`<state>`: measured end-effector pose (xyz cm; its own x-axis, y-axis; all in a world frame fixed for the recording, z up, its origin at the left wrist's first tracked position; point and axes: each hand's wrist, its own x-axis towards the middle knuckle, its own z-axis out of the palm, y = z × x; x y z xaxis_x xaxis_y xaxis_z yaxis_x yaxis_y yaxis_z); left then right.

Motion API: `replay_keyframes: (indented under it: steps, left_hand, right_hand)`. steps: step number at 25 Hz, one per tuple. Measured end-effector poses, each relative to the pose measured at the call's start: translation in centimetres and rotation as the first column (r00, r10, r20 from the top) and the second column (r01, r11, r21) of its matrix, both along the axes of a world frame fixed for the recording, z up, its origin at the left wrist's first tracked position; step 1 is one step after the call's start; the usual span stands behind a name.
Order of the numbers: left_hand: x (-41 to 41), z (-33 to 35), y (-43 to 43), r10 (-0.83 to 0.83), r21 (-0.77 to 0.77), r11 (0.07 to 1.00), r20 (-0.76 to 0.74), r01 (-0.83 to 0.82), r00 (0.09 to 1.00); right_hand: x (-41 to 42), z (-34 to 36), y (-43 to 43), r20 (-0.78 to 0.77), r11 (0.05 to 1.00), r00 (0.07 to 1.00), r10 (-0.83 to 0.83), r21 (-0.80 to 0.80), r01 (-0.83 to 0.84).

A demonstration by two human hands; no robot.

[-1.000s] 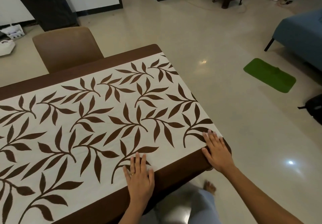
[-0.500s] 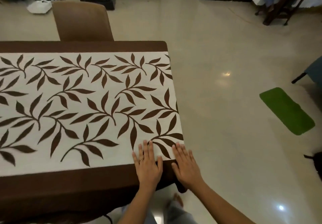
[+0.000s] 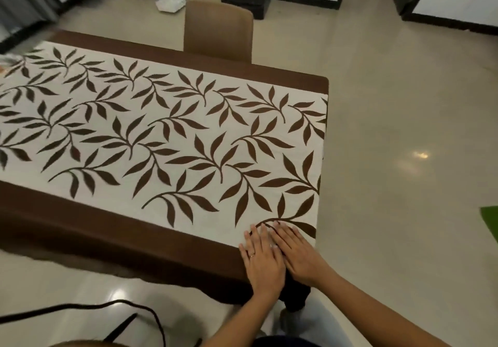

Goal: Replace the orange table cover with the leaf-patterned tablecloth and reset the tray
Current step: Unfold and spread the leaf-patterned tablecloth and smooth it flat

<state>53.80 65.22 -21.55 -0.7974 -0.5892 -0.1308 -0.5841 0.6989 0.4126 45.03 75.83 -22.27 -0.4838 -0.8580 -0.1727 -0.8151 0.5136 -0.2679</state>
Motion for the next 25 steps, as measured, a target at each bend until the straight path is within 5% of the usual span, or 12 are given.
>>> replay_keyframes:
  steps: [3, 10, 14, 17, 20, 25]
  left_hand:
    - [0.7, -1.1, -0.3, -0.01, -0.111, 0.994, -0.017, 0.008, 1.0]
    - [-2.2, -0.1, 2.8, 0.252, -0.078, 0.966, 0.063, -0.247, 0.966]
    - [-6.0, -0.3, 6.1, 0.485, -0.055, 0.873, -0.012, -0.485, 0.874]
    - [-6.7, -1.5, 7.6, 0.529, -0.093, 0.843, -0.04, -0.531, 0.847]
    - [-6.8, -1.6, 8.1, 0.561, -0.162, 0.814, -0.029, -0.558, 0.827]
    - [-8.4, -1.0, 8.2, 0.621, -0.096, 0.783, 0.05, -0.615, 0.782]
  right_hand:
    - [-3.2, 0.0, 0.7, -0.01, 0.99, 0.992, 0.125, 0.06, -0.124]
    - [-12.4, 1.7, 2.2, 0.012, 0.996, 0.999, 0.036, 0.084, -0.036]
    - [-12.0, 2.4, 0.7, 0.032, 0.864, 0.864, 0.503, 0.001, -0.504]
    - [-12.5, 0.9, 0.3, 0.055, 0.758, 0.756, 0.652, -0.013, -0.652]
    - [-16.3, 0.3, -0.3, -0.025, 0.753, 0.753, 0.658, 0.004, -0.658]
    - [-21.4, -0.6, -3.0, -0.035, 0.881, 0.881, 0.472, -0.031, -0.473]
